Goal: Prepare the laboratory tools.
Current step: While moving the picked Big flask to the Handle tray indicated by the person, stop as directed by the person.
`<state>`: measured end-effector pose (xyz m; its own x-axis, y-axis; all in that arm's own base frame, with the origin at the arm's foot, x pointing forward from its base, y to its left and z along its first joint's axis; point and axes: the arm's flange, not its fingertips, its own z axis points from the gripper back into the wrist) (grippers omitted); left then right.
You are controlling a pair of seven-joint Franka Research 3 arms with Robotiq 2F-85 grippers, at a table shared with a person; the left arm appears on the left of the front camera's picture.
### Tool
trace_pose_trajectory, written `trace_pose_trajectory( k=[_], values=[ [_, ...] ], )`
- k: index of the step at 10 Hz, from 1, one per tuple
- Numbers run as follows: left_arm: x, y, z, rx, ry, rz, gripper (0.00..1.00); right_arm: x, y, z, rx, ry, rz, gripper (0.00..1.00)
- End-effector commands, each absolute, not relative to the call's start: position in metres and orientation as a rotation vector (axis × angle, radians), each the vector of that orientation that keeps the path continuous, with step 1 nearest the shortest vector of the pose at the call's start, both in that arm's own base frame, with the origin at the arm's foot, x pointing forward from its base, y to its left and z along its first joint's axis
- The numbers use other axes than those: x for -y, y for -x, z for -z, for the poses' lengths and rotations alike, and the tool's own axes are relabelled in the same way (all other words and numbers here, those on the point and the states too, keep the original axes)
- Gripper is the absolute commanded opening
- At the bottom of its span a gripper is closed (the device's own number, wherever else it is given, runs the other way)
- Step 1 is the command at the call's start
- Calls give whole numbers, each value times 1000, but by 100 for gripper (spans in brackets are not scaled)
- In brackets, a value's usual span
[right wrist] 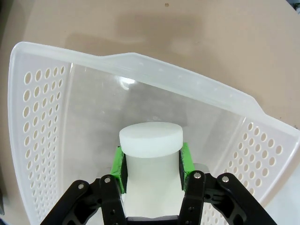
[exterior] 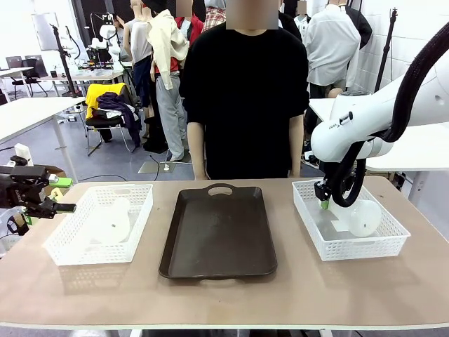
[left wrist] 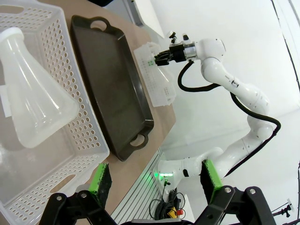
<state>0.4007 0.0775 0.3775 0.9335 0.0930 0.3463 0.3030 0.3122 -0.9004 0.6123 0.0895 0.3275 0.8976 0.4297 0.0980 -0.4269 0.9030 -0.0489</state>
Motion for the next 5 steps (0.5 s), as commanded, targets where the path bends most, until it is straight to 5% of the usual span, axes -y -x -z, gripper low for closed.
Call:
trace_pose_trajectory(
  k=[1, 5],
  values=[
    [-78, -400, -379, 373, 1264, 151, 100, -90, -612, -327, 109, 27, -450, 0],
    [-78, -400, -379, 373, 1264, 151, 100, -90, -612, -327, 109, 27, -450, 0]
  ],
)
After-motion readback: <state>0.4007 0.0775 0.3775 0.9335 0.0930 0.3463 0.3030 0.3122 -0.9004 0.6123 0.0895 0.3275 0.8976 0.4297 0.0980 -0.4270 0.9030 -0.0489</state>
